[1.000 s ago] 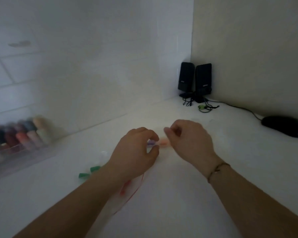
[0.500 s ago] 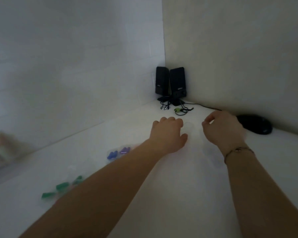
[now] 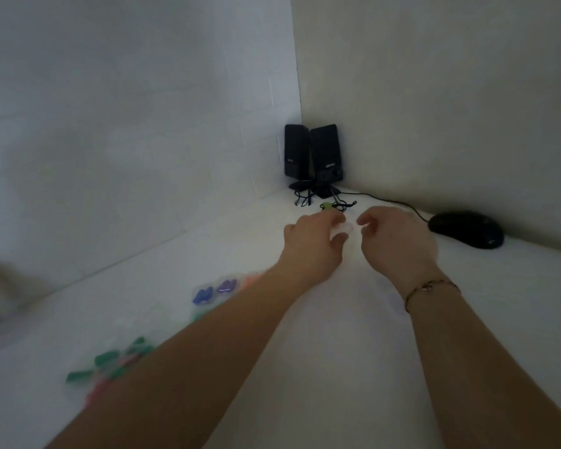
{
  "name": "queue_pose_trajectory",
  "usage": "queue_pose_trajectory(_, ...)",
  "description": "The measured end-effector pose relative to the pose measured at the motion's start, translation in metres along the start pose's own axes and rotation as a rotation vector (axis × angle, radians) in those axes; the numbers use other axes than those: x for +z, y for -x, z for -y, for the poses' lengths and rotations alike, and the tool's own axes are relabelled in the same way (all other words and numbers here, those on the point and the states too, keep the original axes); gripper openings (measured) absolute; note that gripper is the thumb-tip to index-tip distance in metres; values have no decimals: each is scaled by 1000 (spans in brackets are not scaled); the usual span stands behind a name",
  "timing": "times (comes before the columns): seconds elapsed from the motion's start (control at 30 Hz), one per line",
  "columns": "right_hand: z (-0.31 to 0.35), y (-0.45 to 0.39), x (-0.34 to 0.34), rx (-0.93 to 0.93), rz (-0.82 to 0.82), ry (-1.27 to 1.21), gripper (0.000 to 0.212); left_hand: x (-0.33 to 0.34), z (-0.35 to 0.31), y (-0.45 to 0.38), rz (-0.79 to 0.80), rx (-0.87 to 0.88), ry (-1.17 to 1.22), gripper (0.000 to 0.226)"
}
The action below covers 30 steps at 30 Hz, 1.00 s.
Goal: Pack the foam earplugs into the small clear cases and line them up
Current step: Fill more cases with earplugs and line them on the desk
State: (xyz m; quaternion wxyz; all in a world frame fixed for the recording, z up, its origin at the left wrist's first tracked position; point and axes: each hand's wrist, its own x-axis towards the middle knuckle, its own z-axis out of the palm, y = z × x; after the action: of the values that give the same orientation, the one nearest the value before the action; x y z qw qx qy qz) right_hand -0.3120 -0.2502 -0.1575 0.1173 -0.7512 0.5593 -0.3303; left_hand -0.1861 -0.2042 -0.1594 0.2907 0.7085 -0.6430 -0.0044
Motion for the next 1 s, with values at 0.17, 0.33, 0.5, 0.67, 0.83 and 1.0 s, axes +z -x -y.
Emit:
queue_pose_trajectory(0.17,34,19,-7,-333,86,-436,8,-64,23,43,38,-166,717,13)
queue_pose_trajectory(0.33,83,66,-4,-549,124,-729,6,-122,52,103,116,-141,915,19)
queue_pose_trajectory(0.5,113,106,10,-868,60,-695,4,-151,90,156,43,-126,1036,31)
queue_pose_trajectory(0.67,123,122,27,-984,48,-620,4,-152,115,177,-12,-215,1192,46)
queue_pose_trajectory(0.83,125,123,36,-1063,34,-531,8,-153,119,181,11,-216,1143,51)
queue_pose_trajectory(1.0,131,128,34,-1050,-20,-505,8,-153,119,184,14,-210,1173,49)
